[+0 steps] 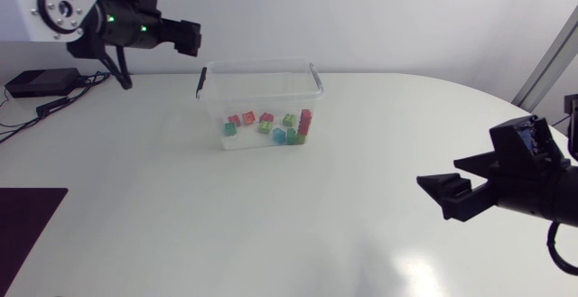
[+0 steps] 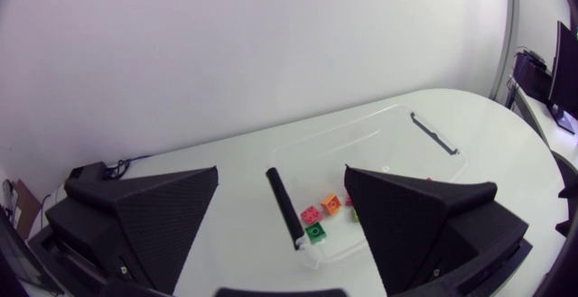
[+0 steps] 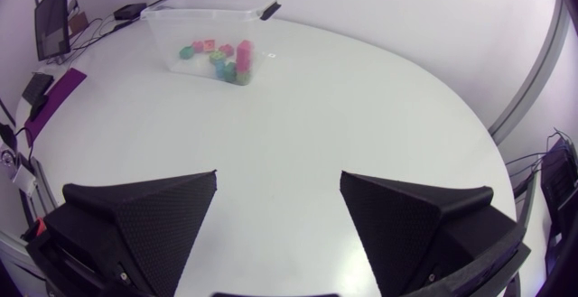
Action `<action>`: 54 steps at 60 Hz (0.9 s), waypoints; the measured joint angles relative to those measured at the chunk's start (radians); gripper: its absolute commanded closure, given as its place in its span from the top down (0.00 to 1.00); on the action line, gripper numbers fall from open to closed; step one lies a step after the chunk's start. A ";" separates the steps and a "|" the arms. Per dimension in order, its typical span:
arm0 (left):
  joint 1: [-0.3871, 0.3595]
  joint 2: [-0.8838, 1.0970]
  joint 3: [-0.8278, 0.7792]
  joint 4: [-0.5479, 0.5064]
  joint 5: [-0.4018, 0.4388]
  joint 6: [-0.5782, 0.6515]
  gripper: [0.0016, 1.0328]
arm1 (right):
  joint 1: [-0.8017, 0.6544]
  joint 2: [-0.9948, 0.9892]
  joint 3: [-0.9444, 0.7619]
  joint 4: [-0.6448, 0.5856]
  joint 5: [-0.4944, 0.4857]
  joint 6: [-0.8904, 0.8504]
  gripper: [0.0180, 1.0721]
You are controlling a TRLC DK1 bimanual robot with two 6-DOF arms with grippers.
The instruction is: Place the duplo bricks in the container
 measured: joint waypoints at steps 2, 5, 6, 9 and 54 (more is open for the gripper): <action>0.008 -0.037 -0.037 0.015 -0.006 0.000 0.95 | -0.007 -0.013 -0.001 0.001 0.012 0.000 0.95; 0.014 -0.095 -0.098 0.034 -0.028 0.000 0.95 | -0.012 -0.039 -0.006 0.005 0.040 0.000 0.95; 0.016 -0.111 -0.115 0.041 -0.033 0.000 0.95 | -0.013 -0.047 -0.008 0.009 0.049 0.000 0.95; 0.017 -0.156 -0.161 0.050 -0.049 0.000 0.95 | -0.017 -0.072 -0.019 0.016 0.070 0.000 0.95; 0.087 -0.920 -0.778 0.148 -0.142 0.054 0.95 | -0.208 -0.389 -0.187 0.065 0.120 -0.072 0.95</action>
